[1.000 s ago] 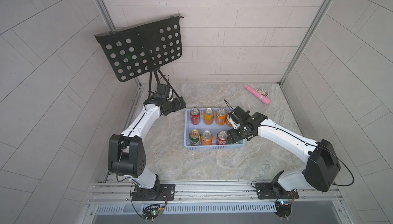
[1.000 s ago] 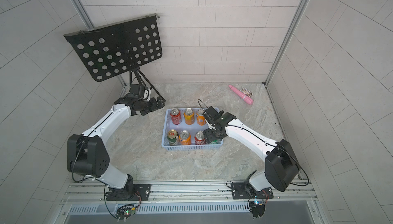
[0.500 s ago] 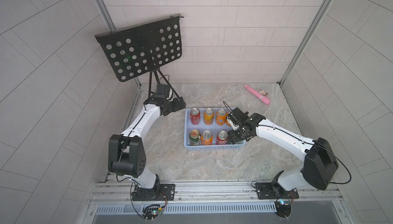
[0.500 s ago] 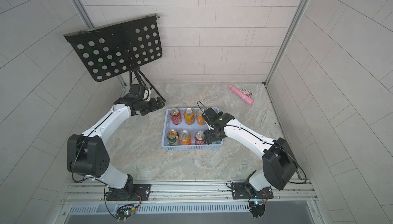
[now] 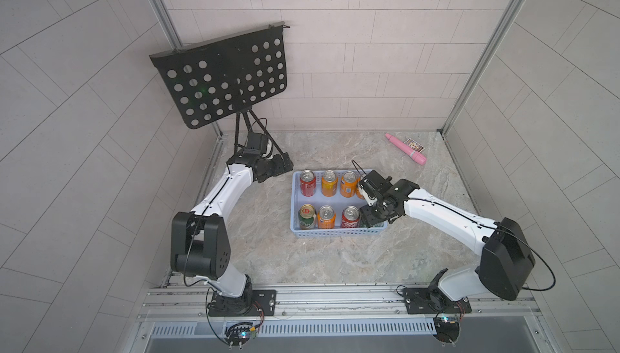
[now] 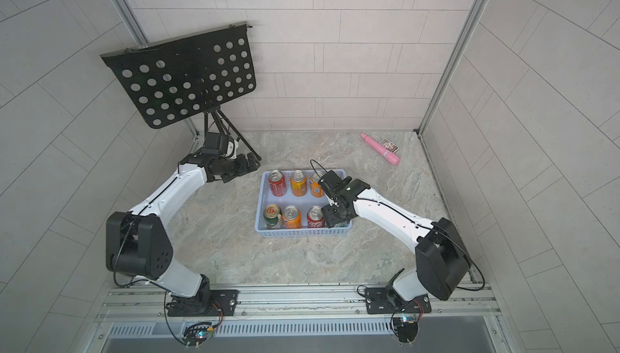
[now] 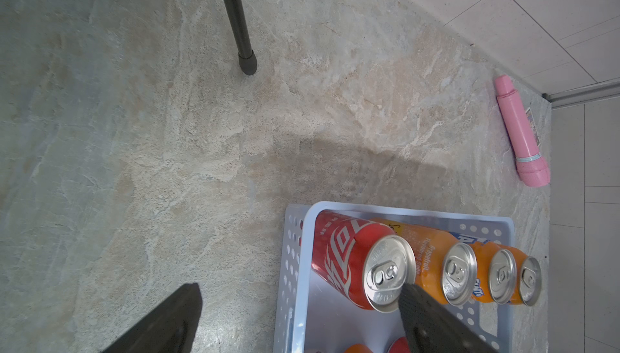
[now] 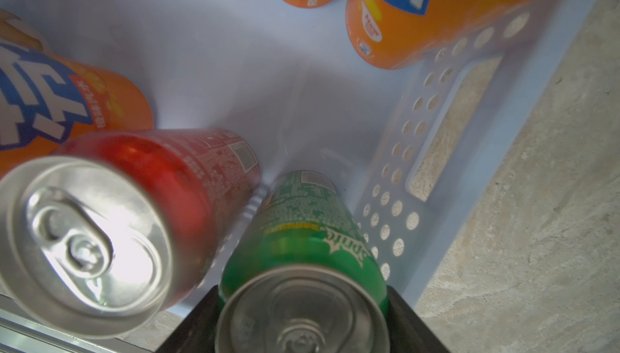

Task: Take out the drinks from the basket
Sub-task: Pick up the drink from the basket.

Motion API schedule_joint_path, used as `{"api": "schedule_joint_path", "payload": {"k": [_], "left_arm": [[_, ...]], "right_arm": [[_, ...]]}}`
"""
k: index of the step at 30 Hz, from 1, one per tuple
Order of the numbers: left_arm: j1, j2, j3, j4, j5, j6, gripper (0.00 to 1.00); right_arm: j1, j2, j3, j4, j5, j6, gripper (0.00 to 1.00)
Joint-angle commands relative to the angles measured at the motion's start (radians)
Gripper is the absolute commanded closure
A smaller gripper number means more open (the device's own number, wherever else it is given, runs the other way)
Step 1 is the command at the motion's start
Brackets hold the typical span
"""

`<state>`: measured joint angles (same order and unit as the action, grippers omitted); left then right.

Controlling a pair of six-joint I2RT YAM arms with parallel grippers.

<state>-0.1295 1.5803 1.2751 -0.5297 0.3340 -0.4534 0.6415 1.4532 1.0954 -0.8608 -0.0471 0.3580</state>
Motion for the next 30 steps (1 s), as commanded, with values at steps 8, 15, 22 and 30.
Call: {"api": "schedule_joint_path", "payload": {"k": [8, 15, 22, 30], "left_arm": [[-0.002, 0.007, 0.033, -0.015, 0.007, 0.006, 0.0], [-0.002, 0.005, 0.035, -0.012, 0.015, 0.002, 0.0], [-0.002, 0.004, 0.034, -0.01, 0.021, -0.001, 0.0], [-0.002, 0.004, 0.033, -0.01, 0.023, -0.002, 0.0]], "right_arm": [[0.006, -0.107, 0.056, -0.108, 0.074, 0.005, 0.79], [0.004, -0.154, 0.103, -0.13, 0.077, 0.01, 0.79], [0.001, -0.158, 0.139, -0.161, 0.094, 0.006, 0.79], [-0.011, -0.151, 0.204, -0.208, 0.098, -0.002, 0.79]]}}
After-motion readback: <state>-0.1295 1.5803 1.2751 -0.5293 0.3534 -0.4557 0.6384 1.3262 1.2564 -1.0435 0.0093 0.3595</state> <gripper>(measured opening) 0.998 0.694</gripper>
